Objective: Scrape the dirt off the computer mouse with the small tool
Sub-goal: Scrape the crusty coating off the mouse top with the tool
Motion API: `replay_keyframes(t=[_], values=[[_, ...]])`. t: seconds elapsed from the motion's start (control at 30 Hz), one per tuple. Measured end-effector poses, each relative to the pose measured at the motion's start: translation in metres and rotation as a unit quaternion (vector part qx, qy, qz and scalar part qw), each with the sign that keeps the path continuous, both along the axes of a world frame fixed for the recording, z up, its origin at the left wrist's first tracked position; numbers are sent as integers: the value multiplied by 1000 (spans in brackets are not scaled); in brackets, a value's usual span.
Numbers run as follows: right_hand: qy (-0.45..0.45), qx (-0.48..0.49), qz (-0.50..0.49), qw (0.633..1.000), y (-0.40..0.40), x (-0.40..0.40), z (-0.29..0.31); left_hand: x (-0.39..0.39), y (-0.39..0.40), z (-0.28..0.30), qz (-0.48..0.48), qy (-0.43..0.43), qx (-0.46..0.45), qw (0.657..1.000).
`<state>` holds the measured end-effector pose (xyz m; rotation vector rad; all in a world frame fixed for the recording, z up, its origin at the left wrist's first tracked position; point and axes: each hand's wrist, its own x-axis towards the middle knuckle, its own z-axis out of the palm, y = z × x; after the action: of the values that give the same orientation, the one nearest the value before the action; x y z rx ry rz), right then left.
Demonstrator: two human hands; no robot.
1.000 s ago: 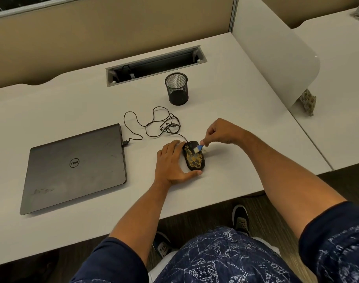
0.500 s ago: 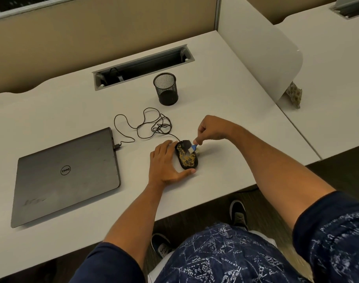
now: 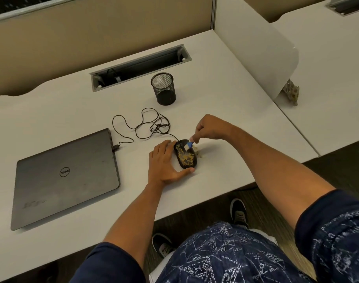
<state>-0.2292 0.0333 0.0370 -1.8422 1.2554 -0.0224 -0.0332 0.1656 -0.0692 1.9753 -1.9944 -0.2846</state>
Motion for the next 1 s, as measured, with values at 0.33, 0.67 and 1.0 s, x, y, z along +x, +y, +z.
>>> replay_keyframes(t=[0.33,0.67,1.0], values=[[74,82,25,994,-6,-8,1,0,1,1,-2,5,-4,1000],[49,39,11,998,-1,9,1,-1,1,2,-1,5,-1,1000],[27,68,-1,997,-7,8,5,0,1,3,-4,6,4,1000]])
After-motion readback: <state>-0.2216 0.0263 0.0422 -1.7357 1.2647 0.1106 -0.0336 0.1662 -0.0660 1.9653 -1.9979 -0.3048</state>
